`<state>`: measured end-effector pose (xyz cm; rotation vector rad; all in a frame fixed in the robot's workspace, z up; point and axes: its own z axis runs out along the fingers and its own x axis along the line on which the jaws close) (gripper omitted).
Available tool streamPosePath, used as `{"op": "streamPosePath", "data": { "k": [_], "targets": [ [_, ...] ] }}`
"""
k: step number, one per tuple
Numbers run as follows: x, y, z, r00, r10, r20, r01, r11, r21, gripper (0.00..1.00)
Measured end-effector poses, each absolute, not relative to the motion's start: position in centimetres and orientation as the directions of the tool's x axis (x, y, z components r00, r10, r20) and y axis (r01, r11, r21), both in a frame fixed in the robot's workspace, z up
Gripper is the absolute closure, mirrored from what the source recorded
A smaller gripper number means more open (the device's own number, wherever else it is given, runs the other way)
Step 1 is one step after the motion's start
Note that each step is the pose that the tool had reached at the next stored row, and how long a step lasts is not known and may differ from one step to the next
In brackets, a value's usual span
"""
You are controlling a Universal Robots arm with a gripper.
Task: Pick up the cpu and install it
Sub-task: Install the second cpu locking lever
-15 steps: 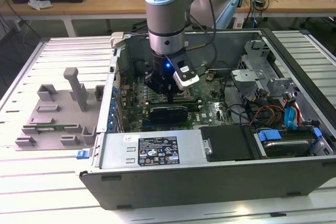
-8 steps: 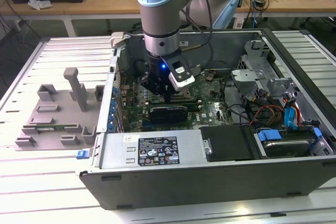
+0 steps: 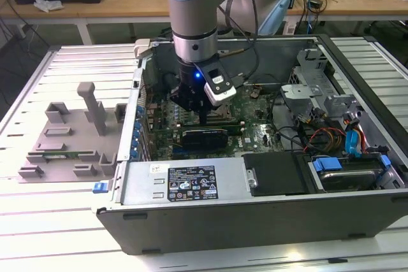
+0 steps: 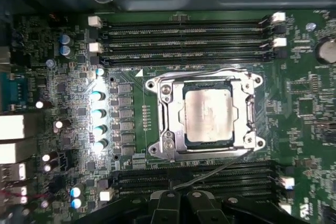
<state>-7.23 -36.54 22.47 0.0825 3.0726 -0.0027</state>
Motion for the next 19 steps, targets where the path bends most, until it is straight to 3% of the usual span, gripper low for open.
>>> {"op": "streamPosePath", "data": {
  "k": [19],
  "targets": [
    [-8.6, -36.5, 26.4, -0.996, 0.053, -0.072, 0.054, 0.999, -0.001, 0.89]
  ]
}}
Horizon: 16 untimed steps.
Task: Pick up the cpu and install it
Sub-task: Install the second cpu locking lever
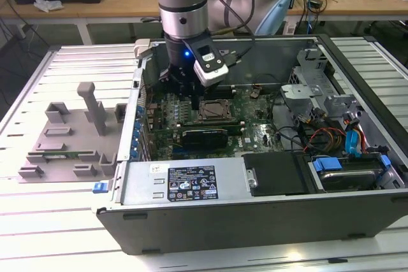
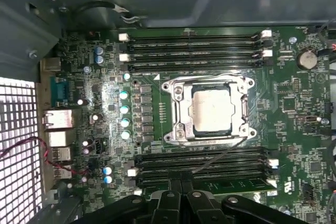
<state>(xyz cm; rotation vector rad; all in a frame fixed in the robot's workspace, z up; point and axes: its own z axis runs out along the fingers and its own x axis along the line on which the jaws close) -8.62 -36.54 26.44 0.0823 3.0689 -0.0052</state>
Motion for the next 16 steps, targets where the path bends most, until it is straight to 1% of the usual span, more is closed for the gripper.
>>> {"op": "streamPosePath", "data": {
  "k": [10, 16],
  "targets": [
    [-6.3, -36.5, 26.4, -0.996, 0.053, -0.071, 0.054, 0.999, -0.003, 0.89],
    [-5.9, -36.5, 25.5, -0.997, 0.053, -0.052, 0.053, 0.999, -0.004, 0.89]
  ]
}}
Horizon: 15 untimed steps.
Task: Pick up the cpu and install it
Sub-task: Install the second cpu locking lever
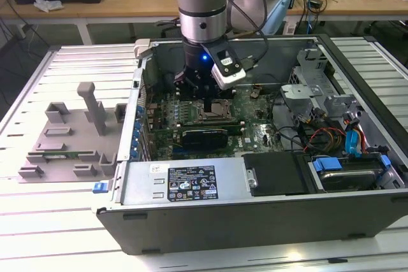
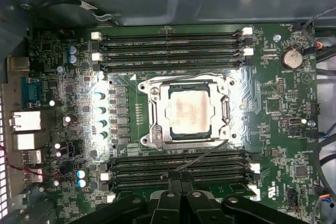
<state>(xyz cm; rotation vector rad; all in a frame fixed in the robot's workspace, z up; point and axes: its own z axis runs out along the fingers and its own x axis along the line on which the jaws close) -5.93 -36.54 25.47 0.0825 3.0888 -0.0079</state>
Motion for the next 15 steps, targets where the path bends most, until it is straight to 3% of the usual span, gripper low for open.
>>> {"op": "streamPosePath", "data": {
  "k": [15],
  "targets": [
    [-6.9, -36.2, 22.0, -0.999, 0.037, -0.037, 0.037, 0.999, -0.006, 0.89]
  ]
}}
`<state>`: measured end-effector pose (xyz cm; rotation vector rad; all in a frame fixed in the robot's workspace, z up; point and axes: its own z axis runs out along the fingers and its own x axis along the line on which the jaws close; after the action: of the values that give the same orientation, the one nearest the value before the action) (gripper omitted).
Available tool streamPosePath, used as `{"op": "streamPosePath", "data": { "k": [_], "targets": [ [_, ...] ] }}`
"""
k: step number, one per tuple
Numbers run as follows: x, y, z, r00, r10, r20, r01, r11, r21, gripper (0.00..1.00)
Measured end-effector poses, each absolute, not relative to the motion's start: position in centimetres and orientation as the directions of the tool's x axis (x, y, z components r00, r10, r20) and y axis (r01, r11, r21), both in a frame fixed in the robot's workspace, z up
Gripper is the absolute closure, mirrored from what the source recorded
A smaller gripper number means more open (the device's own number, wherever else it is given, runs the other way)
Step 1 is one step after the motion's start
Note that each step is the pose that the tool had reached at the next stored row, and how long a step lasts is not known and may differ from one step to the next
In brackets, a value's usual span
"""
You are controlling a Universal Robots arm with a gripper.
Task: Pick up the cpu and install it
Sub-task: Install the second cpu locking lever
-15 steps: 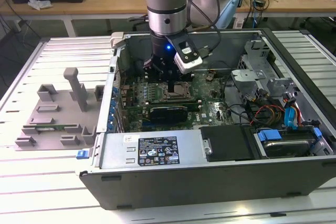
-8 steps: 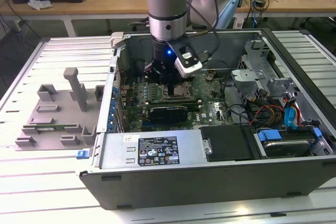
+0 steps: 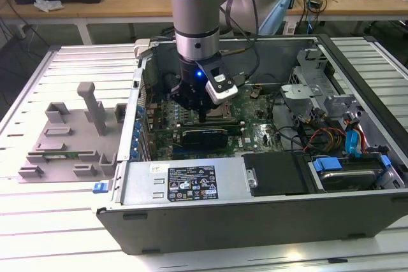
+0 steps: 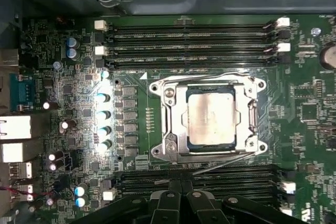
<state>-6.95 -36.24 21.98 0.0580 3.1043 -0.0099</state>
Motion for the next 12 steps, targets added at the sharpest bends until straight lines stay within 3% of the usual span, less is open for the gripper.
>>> {"op": "streamPosePath", "data": {
  "k": [5, 12],
  "targets": [
    [-6.94, -36.48, 21.63, -0.999, 0.034, -0.031, 0.033, 0.999, 0.025, 0.89],
    [-6.94, -36.51, 21.61, -0.999, -0.009, -0.031, -0.009, 1.0, 0.028, 0.89]
  ]
}}
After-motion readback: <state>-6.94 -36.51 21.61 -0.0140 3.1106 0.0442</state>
